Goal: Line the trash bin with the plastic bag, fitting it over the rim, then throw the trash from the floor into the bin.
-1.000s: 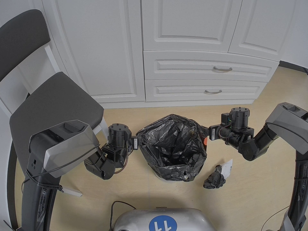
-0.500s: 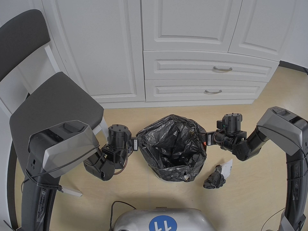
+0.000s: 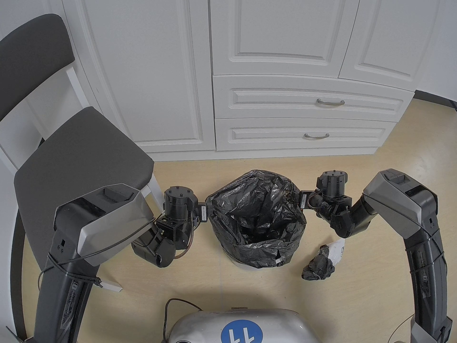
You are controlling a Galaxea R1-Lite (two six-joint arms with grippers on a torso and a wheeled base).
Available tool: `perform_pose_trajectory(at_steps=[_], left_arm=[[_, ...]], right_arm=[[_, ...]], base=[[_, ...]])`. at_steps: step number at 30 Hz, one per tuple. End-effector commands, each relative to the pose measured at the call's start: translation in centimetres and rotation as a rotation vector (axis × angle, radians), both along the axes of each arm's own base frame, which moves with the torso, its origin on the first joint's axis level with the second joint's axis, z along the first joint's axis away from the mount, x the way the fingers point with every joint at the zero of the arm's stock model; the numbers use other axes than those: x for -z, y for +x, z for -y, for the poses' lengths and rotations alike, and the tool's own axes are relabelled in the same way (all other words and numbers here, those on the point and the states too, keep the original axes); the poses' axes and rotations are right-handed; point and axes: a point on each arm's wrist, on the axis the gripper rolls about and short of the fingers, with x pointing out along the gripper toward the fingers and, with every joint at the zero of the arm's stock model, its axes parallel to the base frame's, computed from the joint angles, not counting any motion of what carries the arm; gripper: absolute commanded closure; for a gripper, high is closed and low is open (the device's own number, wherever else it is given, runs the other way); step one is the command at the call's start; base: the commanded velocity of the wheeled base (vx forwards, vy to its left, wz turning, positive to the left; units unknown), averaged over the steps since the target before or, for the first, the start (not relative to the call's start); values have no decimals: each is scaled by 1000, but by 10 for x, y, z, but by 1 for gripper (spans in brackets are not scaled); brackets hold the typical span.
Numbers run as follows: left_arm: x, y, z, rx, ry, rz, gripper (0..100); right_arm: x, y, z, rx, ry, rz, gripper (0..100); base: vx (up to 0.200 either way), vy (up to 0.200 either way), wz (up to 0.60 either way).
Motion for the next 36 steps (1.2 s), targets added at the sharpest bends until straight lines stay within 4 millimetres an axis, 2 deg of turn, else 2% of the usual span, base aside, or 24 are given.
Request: perform_pose_trajectory(at_steps=[1, 10, 20, 30, 32, 36], left_arm=[[15, 5, -3, -22, 14, -17, 0], [22, 10, -20, -78, 70, -57, 0], [24, 0, -32, -87, 125, -158, 0], [16, -7, -22, -61, 99, -119, 0], [9, -20, -11, -24, 100, -99, 0], [3, -31, 0, 11, 117, -97, 0]], right_arm=[[16, 3, 0, 2, -5, -22, 0], [21, 1, 3, 9, -15, -49, 0], [27, -3, 8, 25, -49, -136, 0], [-12, -10, 8, 14, -18, -71, 0], [-28, -18, 8, 12, -18, -57, 0], [-40, -27, 11, 9, -36, -57, 0]], base=[[0, 0, 0], [0, 0, 0], [0, 0, 0], [0, 0, 0], [0, 0, 0], [0, 0, 0]])
